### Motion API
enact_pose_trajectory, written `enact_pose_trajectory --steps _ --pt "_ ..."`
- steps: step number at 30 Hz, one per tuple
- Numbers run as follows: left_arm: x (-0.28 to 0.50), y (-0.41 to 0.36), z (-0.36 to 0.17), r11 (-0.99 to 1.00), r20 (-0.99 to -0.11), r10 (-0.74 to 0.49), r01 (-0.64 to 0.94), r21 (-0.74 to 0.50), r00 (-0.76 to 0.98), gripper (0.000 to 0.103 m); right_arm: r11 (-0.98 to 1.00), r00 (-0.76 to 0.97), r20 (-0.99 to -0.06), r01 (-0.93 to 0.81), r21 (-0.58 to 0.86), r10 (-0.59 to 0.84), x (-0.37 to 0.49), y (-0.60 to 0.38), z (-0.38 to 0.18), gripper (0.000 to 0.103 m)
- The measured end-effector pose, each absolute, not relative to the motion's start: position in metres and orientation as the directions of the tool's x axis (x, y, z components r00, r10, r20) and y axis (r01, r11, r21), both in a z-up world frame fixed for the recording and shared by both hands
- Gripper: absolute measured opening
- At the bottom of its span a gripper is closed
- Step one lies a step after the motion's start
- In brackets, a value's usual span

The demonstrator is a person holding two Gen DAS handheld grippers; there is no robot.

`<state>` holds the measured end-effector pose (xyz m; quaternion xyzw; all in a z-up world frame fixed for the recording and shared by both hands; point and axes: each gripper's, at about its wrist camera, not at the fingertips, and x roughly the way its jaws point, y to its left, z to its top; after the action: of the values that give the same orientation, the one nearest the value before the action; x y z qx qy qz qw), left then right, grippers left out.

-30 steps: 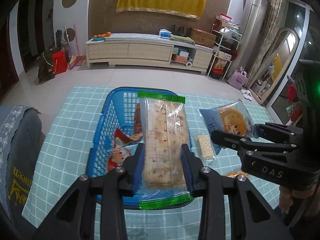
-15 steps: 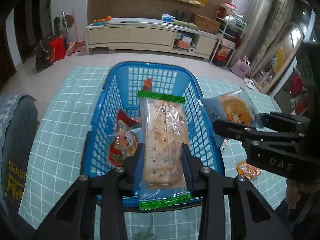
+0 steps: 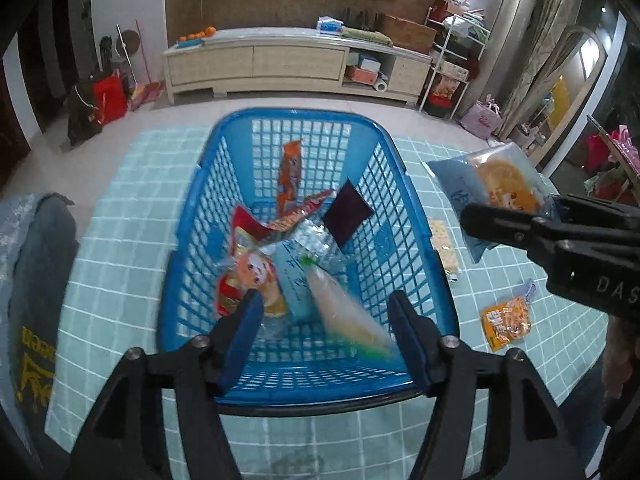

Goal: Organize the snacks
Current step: 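Open the left gripper to drop the cracker pack while right drops the cake pouch, then move both grippers back toward the orange bag and purple gum pack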

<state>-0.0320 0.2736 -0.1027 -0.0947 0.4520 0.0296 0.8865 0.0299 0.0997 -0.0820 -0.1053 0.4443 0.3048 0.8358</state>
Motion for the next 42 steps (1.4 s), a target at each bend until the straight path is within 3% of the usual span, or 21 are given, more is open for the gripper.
enact_pose_trajectory --steps 13,32,33,35,36,42 --pt "-0.045 0.308 -0.073 0.978 -0.768 0.027 -0.175 -0.111 0.64 0.071 0.757 0.391 -0.804 -0.644 0.108 0.448 0.027 0.128 -0.077 0.048" --pt "-0.048 0.349 -0.094 0.962 -0.783 0.064 -0.248 -0.117 0.618 0.071 0.729 0.308 -0.852 -0.674 0.118 0.423 0.053 0.182 -0.114 0.048" --pt "-0.049 0.349 -0.095 0.962 -0.783 0.062 -0.247 -0.119 0.619 0.071 0.729 0.314 -0.85 -0.675 0.114 0.423 0.054 0.184 -0.114 0.051" --pt "-0.049 0.348 -0.095 0.962 -0.782 0.063 -0.246 -0.118 0.62 0.071 0.732 0.321 -0.849 -0.672 0.107 0.419 0.057 0.186 -0.113 0.069" --pt "-0.05 0.348 -0.095 0.963 -0.783 0.062 -0.245 -0.117 0.619 0.071 0.741 0.334 -0.85 -0.665 0.094 0.408 0.058 0.186 -0.113 0.086" --pt "-0.053 0.34 -0.097 0.966 -0.783 0.046 -0.227 -0.123 0.62 0.071 0.745 0.369 -0.838 -0.664 0.064 0.402 0.048 0.17 -0.104 0.088"
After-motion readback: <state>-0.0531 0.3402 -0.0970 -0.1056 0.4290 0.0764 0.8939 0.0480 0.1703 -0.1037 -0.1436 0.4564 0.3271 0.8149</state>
